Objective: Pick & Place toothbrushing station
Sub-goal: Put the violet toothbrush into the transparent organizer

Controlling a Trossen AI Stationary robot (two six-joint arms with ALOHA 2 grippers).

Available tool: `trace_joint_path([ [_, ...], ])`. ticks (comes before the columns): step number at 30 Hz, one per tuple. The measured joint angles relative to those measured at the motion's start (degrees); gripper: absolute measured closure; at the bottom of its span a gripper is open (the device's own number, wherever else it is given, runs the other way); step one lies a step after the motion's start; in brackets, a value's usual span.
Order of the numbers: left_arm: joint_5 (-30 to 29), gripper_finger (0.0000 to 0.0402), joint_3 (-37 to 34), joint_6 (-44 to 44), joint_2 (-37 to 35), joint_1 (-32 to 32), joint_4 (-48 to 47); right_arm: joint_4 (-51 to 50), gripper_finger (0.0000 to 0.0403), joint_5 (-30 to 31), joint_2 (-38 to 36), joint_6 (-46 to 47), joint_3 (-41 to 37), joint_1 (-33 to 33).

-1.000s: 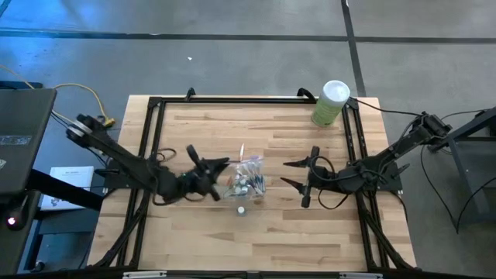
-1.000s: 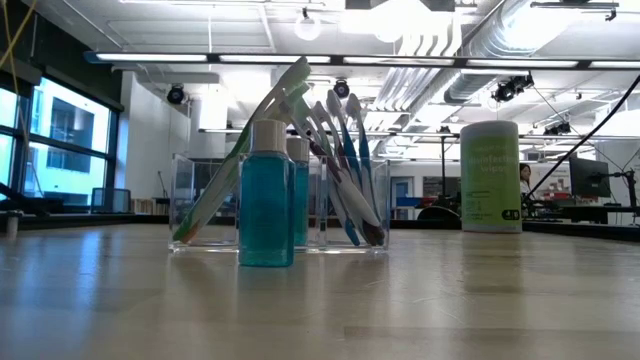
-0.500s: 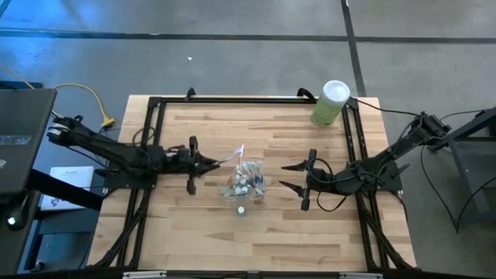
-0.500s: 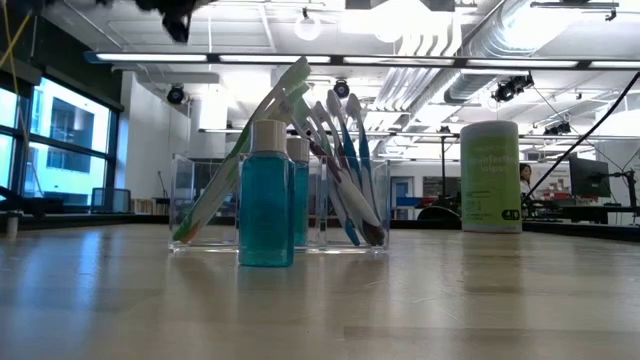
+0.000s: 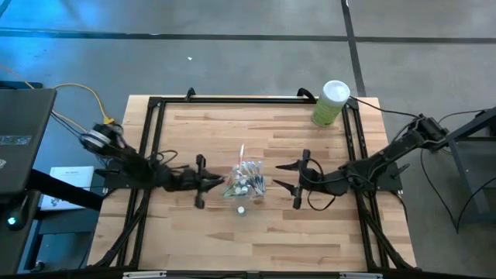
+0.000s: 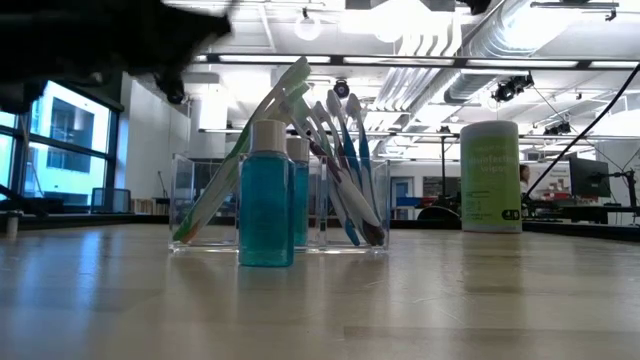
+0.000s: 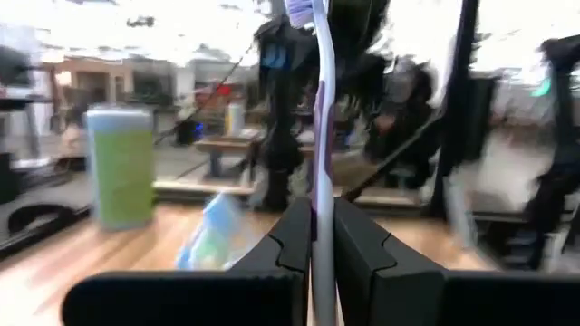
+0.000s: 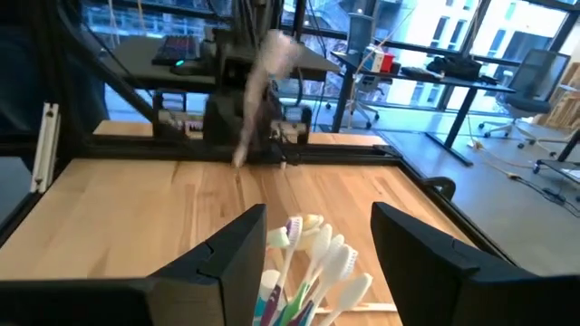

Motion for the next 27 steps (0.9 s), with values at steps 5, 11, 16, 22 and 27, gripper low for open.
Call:
trace_joint_path([
  [5,-0.62,0.0385,2.47,-0.37,4.94,-0.07,0.14,0.39,0.0212,-3.78,0.10,0.08,0.00,-1.03],
  [11,-1.27,0.0385,2.42,-4.21,6.95,-0.31,-0.05,0.59,0.0212,-4.17,0.12,0.02,0.00,-0.96],
  [16,-1.11,0.0385,3.02,-2.83,6.21,-1.65,0.05,2.40,0.0212,-8.19,0.15,-0.44,0.00,-1.58],
  [22,-1.69,0.0385,3.16,-5.94,6.28,-2.22,0.06,3.48,0.0212,-11.24,0.32,-0.48,0.00,-2.16],
  [27,-1.86,0.0385,3.13,-3.83,6.87,-2.69,0.06,3.51,0.0212,-11.46,0.32,-0.50,0.00,-2.11],
])
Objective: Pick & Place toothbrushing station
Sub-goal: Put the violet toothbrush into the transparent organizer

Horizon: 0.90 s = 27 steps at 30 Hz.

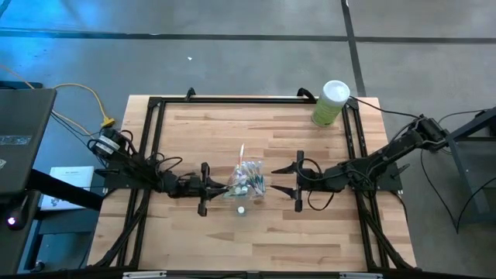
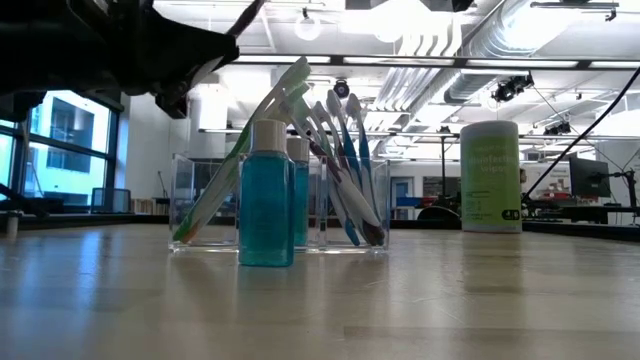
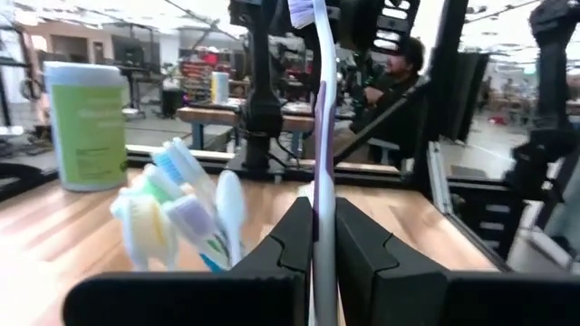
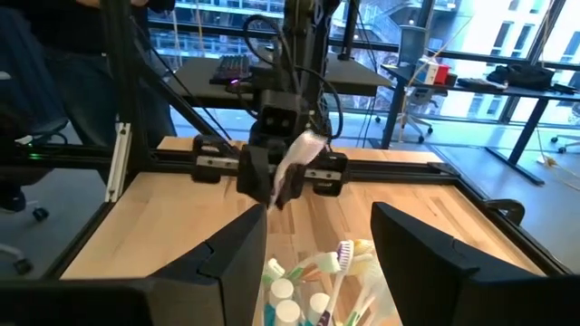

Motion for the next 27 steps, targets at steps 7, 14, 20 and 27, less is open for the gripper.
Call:
trace_joint_path([
  [7,-0.28,0.0385,0.27,-2.36,4.45,2.75,0.07,-0.13,0.0212,0.11,0.00,-0.02,0.00,0.00],
  [14,-0.27,0.0385,0.74,-5.04,8.58,4.14,0.09,-0.21,0.0212,0.15,0.00,-0.06,0.00,0.00],
  [20,-0.10,0.0385,1.91,-4.64,9.60,4.19,0.09,-0.40,0.0212,0.15,0.00,-0.32,0.00,-0.02],
  [27,-0.22,0.0365,1.92,-6.24,9.61,3.23,-0.20,-0.44,0.0212,0.15,0.00,-0.69,0.00,-0.02],
])
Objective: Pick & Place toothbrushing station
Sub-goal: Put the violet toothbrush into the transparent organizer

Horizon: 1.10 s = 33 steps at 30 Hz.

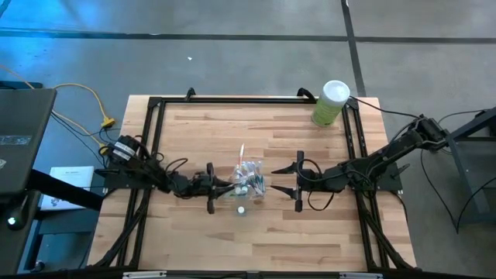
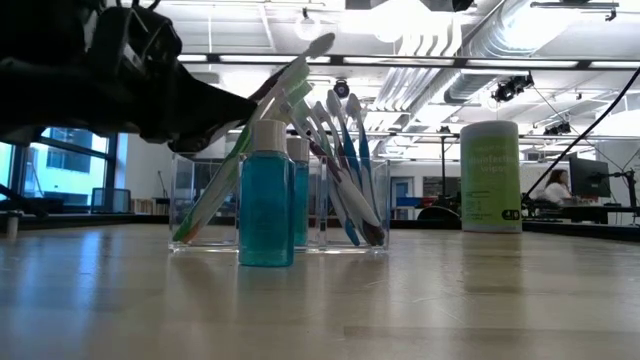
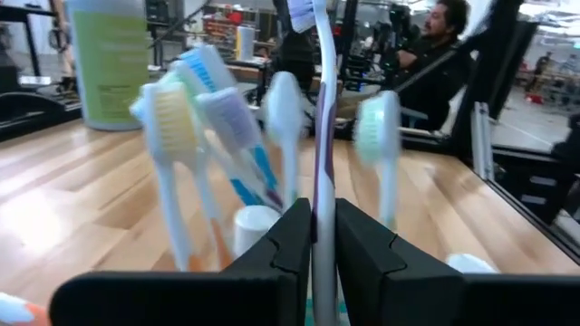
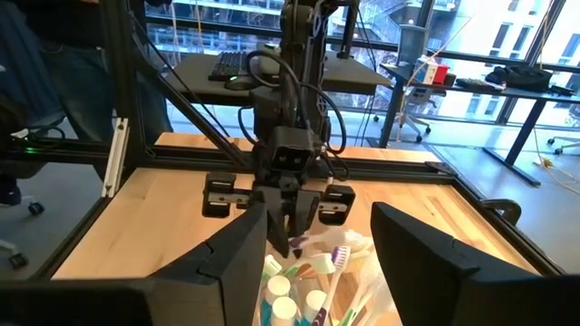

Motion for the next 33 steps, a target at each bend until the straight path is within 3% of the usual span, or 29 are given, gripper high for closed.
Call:
trace_joint_path([
  [17,-0.02,0.0354,0.00,1.32,0.00,-0.35,-1.46,0.18,0.0212,0.02,0.00,-0.77,0.00,-0.01],
  [33,-0.04,0.0353,0.00,-4.43,-0.13,-0.48,-6.78,1.76,0.0212,-0.22,0.00,-0.73,0.00,-0.74],
])
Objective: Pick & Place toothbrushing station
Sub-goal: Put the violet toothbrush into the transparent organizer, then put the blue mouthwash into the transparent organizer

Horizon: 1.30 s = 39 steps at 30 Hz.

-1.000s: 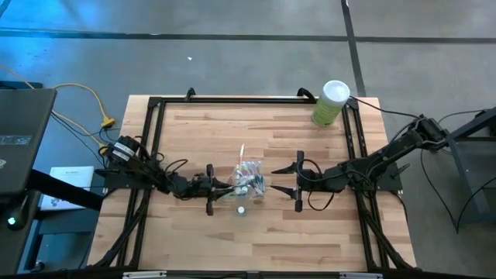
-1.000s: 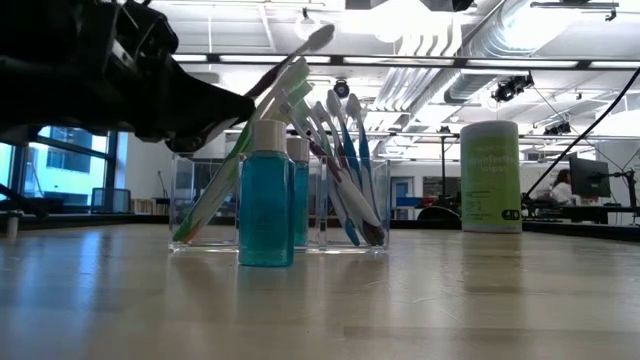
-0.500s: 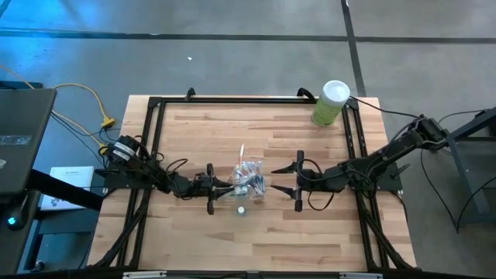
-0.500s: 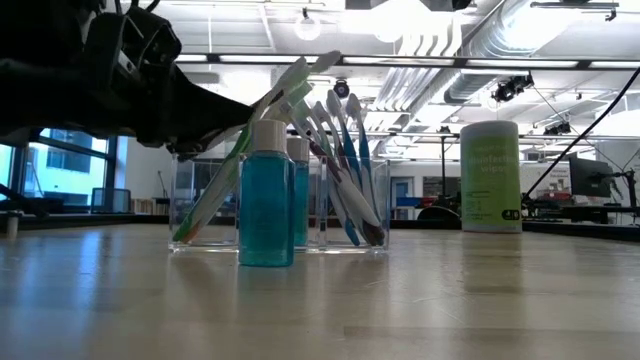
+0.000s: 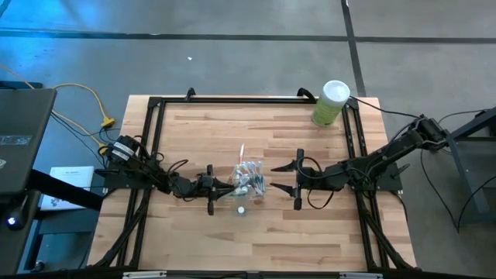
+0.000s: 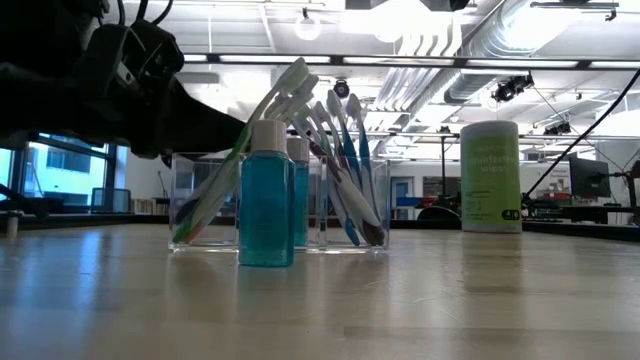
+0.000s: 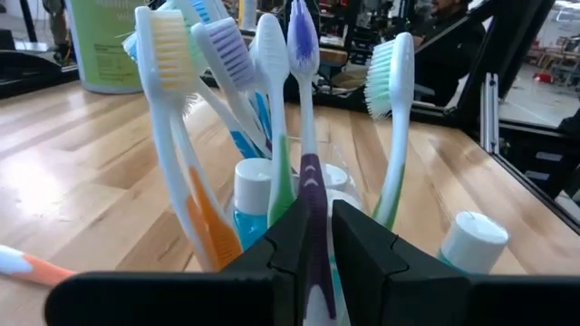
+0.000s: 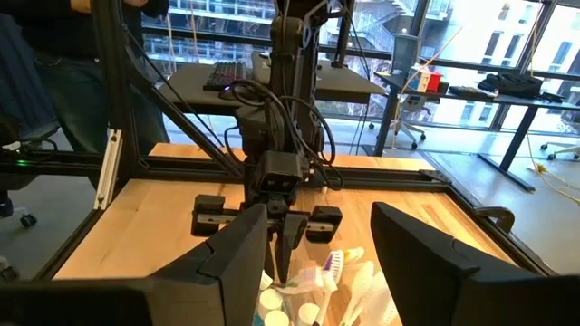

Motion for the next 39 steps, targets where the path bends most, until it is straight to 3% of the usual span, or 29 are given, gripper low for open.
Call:
trace_joint_path([
  [6,-0.82,0.0353,-0.06,2.65,0.02,-0.68,0.06,0.00,0.0212,-0.02,0.00,0.04,0.00,0.02],
  [10,-6.07,0.0353,-0.37,3.30,-0.22,-2.50,1.39,0.00,0.0212,0.00,0.00,0.04,0.00,0.02],
  [15,-15.13,0.0349,-0.63,10.85,-2.59,-5.81,4.80,0.02,0.0212,-0.01,0.00,0.04,0.00,0.01],
  [20,-19.79,0.0316,-0.63,18.52,-4.56,-9.45,6.65,-0.16,0.0212,0.17,0.00,-0.02,0.00,0.02],
  [24,-21.52,0.0275,-0.61,19.58,-5.45,-10.94,6.74,-1.19,0.0212,2.69,-0.06,-0.13,0.00,0.02],
  [30,-23.66,0.0226,-0.52,19.21,-6.00,-12.77,6.85,-11.79,0.0212,11.61,-4.18,3.15,0.02,0.97],
  [39,-29.40,0.0220,0.02,17.46,-7.61,-15.89,6.94,-38.12,0.0212,12.26,-9.69,15.43,0.02,4.36],
])
